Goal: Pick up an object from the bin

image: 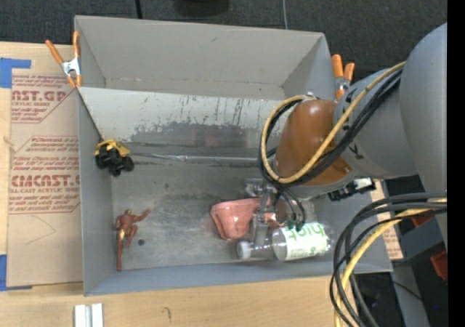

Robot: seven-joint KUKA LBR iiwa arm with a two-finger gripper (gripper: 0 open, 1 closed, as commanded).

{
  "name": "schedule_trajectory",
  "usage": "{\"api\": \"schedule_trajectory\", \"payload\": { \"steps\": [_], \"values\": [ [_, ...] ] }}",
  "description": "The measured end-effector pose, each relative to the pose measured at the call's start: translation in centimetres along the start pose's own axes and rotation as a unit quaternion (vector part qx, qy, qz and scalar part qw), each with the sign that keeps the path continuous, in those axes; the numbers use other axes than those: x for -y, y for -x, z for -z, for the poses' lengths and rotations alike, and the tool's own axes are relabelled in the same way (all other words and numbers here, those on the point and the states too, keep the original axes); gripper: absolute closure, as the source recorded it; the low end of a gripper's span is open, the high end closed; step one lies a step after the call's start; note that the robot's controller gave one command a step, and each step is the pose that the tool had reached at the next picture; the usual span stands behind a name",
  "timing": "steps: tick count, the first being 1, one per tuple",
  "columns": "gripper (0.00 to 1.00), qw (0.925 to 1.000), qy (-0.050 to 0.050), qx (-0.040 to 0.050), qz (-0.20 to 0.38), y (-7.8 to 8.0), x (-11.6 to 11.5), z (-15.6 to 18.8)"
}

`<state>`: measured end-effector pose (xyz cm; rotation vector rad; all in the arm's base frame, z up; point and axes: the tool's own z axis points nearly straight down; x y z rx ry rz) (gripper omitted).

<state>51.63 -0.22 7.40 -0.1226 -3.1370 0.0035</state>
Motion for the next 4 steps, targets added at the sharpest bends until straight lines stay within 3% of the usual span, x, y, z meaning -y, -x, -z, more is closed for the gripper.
{"api": "schedule_trajectory", "payload": {
  "steps": [2,3,4],
  "values": [
    [1.0,1.0,0.0,0.0,0.0,0.0,0.0,0.2],
    [1.0,0.9991,0.001,0.004,0.042,5.6,1.3,1.8],
    [1.0,0.9991,0.001,0.004,0.042,5.6,1.3,1.8]
  ]
}}
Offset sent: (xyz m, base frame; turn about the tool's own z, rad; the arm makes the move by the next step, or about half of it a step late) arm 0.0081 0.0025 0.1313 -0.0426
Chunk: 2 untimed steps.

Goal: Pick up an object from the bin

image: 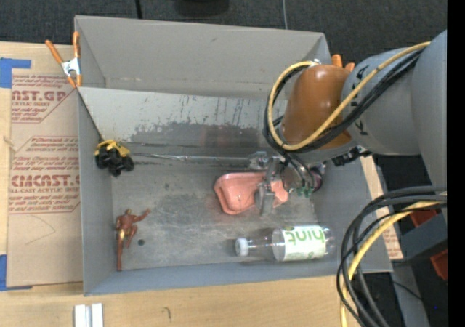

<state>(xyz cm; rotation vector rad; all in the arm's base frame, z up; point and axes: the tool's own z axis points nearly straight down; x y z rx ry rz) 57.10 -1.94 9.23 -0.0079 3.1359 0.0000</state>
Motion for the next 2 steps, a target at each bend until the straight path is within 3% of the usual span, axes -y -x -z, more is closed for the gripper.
{"api": "schedule_trajectory", "payload": {
  "steps": [1,2],
  "values": [
    [0.0,1.0,0.0,-0.0041,0.0,0.8,-0.9,4.5],
    [0.0,1.0,0.0,0.0003,0.0,1.4,-1.3,6.5]
  ]
}}
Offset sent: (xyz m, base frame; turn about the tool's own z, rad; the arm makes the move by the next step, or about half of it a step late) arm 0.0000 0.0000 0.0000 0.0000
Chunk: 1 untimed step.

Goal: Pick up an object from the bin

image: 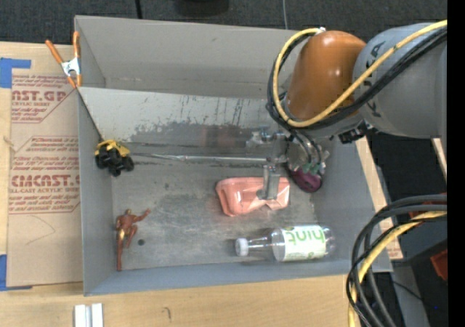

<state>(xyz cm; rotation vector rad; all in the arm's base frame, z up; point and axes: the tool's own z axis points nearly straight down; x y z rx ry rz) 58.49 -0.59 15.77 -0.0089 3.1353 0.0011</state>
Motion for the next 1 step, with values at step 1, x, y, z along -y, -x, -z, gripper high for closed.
{"api": "schedule_trajectory", "payload": {
  "steps": [1],
  "values": [
    [0.0,0.9996,0.0,0.0014,0.027,-1.13,0.36,-4.85]
  ]
}}
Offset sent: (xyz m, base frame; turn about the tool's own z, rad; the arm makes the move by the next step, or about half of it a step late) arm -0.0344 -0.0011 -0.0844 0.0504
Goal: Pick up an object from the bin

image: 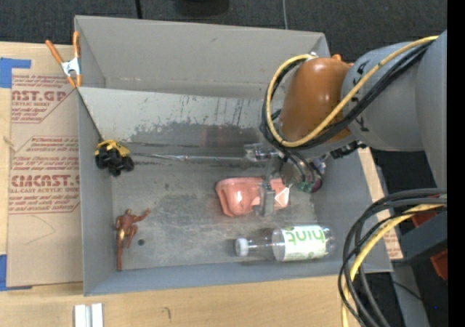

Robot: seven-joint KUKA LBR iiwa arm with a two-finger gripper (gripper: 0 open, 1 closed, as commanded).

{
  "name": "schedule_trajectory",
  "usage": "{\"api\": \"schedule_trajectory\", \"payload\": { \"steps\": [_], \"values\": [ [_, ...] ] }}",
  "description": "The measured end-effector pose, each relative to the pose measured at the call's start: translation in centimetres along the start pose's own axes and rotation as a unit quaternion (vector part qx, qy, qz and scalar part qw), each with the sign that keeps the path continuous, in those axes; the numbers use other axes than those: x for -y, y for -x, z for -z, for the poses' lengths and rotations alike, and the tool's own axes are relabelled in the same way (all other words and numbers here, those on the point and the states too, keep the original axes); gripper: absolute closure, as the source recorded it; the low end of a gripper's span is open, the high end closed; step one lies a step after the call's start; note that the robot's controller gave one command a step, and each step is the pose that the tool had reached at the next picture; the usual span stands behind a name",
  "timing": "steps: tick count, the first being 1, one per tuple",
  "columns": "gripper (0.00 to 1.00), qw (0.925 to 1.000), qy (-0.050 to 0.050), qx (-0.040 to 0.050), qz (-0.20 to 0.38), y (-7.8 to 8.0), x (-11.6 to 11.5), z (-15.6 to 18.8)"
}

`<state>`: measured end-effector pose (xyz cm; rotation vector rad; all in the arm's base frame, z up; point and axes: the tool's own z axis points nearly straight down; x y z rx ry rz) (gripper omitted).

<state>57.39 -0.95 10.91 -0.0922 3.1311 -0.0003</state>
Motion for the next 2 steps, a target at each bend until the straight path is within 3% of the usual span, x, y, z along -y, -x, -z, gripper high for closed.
{"api": "schedule_trajectory", "payload": {
  "steps": [1,2],
  "values": [
    [1.0,0.9986,-0.001,0.0062,-0.053,-1.76,-0.2,-3.01],
    [1.0,0.9986,-0.001,0.0063,-0.053,-1.75,-0.19,-3.01]
  ]
}}
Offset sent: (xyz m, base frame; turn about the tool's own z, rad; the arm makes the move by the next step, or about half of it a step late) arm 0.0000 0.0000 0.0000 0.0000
